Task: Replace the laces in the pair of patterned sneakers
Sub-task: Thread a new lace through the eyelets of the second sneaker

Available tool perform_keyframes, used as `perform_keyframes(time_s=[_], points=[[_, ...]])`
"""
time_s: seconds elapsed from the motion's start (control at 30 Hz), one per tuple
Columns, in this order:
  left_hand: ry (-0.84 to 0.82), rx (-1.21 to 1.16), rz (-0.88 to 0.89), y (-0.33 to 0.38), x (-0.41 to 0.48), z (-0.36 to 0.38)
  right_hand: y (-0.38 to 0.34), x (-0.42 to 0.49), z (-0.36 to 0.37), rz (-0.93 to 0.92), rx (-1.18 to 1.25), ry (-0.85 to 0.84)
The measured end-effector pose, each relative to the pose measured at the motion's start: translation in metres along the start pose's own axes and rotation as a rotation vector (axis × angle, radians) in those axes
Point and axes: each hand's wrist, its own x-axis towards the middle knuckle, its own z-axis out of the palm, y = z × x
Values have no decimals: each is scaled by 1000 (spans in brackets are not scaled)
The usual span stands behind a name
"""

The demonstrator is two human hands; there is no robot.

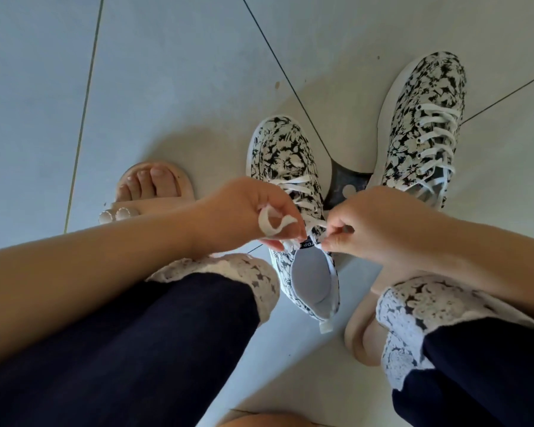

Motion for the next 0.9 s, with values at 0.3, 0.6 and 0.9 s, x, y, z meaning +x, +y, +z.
perform_keyframes(time_s=[0.3, 0.6, 0.9], points=[[2, 10, -29, 8, -2, -6, -12, -18, -32, -130, 714, 58], [110, 11, -446, -15, 11, 9, 17, 9, 5, 277, 900, -4], [80, 321, -349, -6, 23, 22, 0, 23, 16, 26, -10, 110]])
